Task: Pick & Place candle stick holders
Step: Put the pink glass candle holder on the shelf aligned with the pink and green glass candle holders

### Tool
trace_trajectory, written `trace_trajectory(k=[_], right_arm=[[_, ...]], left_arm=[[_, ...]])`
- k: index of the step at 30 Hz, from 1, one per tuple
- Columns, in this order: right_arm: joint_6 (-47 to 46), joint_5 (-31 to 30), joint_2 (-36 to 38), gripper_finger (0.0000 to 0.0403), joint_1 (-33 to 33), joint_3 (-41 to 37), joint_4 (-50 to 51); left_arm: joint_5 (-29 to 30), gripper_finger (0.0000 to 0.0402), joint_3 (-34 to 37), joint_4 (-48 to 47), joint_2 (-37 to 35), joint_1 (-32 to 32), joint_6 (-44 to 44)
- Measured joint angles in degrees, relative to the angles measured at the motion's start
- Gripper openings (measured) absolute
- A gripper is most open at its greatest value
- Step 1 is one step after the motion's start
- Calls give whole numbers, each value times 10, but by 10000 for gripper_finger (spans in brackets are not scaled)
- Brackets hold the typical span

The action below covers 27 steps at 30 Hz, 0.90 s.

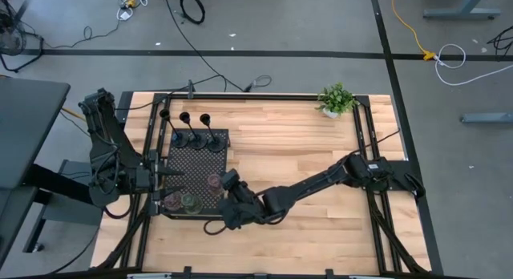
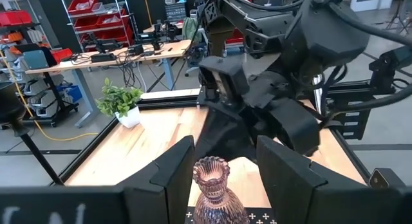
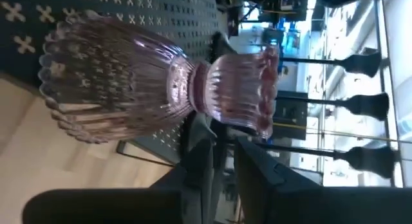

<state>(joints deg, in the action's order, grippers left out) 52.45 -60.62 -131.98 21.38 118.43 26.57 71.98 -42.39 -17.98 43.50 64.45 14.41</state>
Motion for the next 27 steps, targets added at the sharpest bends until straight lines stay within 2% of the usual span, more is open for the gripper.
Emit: trace_trajectory(k=[5, 16, 27], right_arm=[[-13, -3, 0, 66, -10, 0, 12], [-58, 37, 0, 66, -32, 0, 30], [-86, 67, 0, 66, -22, 0, 27]], left_arm=[[-3, 172, 0, -4, 0, 0, 0], [-3, 172, 0, -9, 0, 0, 0], [-3, 172, 0, -17, 0, 0, 0]])
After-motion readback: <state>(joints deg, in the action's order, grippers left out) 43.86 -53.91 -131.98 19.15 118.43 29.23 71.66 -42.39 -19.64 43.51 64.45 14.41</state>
